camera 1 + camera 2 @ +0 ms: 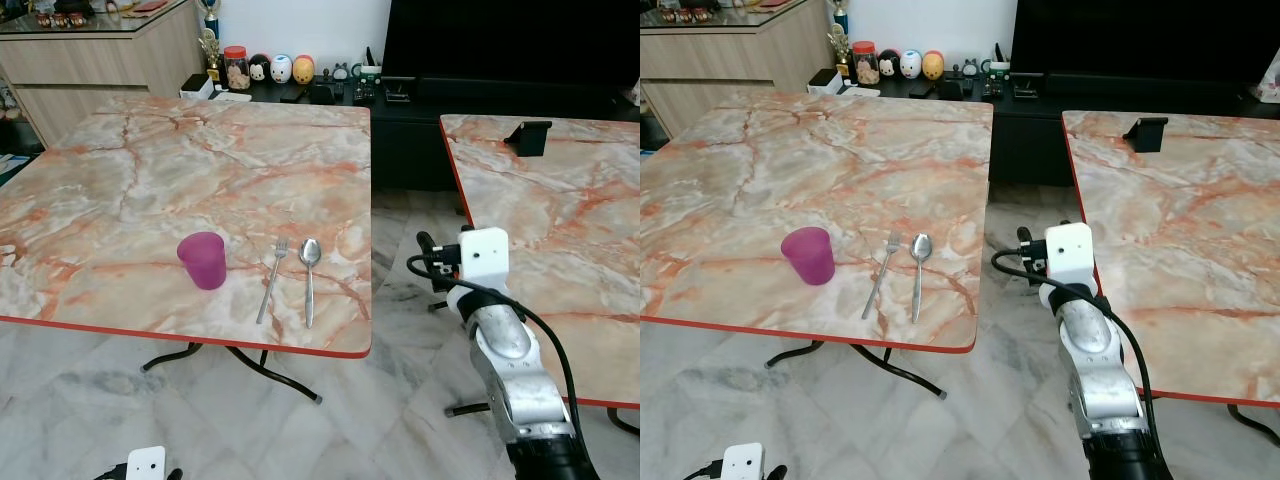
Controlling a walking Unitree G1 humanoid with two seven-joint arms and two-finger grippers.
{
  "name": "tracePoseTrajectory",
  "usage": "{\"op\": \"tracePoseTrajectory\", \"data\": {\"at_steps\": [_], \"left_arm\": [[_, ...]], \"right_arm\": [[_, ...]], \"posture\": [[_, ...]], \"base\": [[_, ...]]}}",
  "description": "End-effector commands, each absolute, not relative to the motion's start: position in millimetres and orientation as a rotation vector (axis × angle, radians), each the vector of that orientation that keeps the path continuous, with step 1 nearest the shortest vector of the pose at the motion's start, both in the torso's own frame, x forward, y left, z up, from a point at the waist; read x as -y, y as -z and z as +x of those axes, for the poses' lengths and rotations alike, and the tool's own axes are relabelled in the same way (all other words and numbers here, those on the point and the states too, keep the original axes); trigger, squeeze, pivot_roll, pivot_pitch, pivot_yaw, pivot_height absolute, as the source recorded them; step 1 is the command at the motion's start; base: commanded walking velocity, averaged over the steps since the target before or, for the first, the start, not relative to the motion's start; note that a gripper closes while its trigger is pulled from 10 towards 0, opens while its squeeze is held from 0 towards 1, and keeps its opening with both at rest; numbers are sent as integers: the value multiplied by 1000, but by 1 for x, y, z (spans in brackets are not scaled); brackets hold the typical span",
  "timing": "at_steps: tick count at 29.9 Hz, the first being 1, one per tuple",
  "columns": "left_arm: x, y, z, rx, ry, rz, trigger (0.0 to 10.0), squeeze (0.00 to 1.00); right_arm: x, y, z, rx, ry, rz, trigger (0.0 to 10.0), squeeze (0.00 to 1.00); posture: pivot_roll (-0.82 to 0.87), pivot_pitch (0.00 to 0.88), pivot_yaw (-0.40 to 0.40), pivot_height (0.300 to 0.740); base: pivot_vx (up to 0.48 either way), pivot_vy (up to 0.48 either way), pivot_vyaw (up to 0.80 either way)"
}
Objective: Setting the table
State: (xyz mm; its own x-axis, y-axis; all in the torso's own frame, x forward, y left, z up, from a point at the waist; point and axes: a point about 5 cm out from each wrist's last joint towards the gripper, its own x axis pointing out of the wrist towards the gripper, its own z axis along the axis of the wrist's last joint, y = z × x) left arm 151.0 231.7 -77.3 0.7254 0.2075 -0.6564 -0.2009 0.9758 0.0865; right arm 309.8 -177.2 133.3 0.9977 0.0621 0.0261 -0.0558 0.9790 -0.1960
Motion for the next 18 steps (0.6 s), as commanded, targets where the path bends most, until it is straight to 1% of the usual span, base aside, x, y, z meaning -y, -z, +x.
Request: {"op": "tracePoseTrajectory", "data": {"at_steps": [1,2,5,7,9,13,18], "left_arm": [[-232,77,151,-720,-240,7,10000,0],[-233,77,151,-719,-241,8,10000,0],[-234,76,151,-717,-246,10,10000,0],[-234,76,151,-713,-247,11,10000,0],[-235,75,152,-708,-250,12,10000,0],[-237,75,152,-705,-250,18,10000,0],[-237,74,154,-700,-248,23,10000,0]], "right_arm": [[175,-140,305,91,-94,-236,10000,0],[175,-139,303,109,-111,-260,10000,0],[178,-129,298,114,-113,-221,10000,0],[187,-110,290,75,-112,-305,10000,0],[197,-101,284,45,-83,-310,10000,0],[197,-110,285,83,-86,-297,10000,0],[191,-120,294,149,-100,-271,10000,0]], "posture": [[23,0,0,740],[19,0,2,740],[16,0,2,740],[31,0,2,740],[27,0,6,740],[13,0,9,740],[22,0,7,740]], "base": [[0,0,0],[0,0,0],[0,0,0],[0,0,0],[0,0,0],[0,0,0],[0,0,0]]}}
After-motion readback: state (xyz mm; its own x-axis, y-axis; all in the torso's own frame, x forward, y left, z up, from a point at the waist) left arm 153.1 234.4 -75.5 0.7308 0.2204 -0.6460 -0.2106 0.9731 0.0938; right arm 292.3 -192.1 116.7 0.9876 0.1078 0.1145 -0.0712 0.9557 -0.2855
